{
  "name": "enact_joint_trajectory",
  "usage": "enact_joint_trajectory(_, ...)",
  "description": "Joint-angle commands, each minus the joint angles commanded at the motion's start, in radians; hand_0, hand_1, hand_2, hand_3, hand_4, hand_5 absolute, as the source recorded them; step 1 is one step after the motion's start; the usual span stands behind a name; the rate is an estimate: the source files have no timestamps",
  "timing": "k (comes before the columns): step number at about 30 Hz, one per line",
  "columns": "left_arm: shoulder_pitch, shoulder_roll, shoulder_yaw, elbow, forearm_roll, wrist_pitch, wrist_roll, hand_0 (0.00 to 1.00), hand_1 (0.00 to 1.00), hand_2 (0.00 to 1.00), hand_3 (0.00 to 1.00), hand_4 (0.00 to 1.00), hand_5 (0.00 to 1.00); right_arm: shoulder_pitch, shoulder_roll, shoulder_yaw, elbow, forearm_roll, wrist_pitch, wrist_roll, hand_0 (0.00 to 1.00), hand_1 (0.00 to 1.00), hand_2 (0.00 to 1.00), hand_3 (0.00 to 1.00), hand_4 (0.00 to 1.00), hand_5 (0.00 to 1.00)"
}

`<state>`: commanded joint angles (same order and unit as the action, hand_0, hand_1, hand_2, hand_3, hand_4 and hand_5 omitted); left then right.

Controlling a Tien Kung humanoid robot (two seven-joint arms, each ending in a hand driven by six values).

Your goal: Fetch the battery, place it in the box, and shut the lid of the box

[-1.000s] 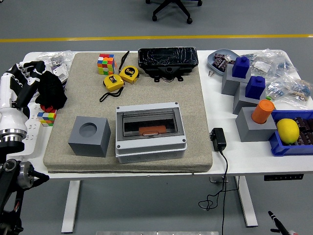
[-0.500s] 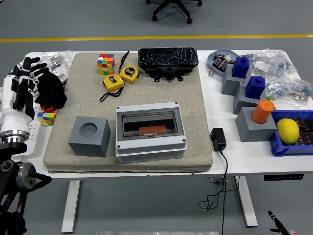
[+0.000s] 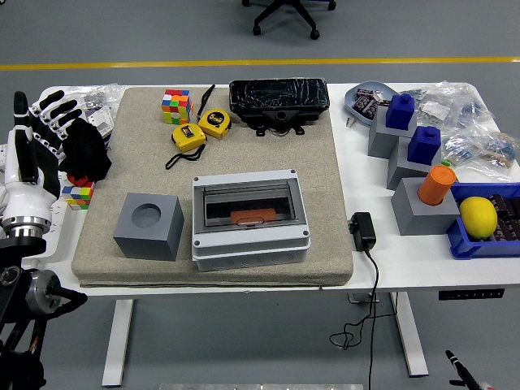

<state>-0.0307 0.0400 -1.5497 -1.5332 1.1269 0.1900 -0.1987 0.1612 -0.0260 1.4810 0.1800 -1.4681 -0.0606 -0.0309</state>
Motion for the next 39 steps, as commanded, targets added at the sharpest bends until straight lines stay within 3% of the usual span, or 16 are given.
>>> enact_joint_trajectory(39, 0.0, -0.003, -0.008, -0.004, 0.003, 0.006, 0.0, 0.655, 0.682, 0.675, 0.706, 0.998, 0.998, 0.0, 0.003, 0.003, 0.0, -0.002, -0.001, 0.0, 0.93, 0.788, 0.739, 0.782, 0.998, 0.998)
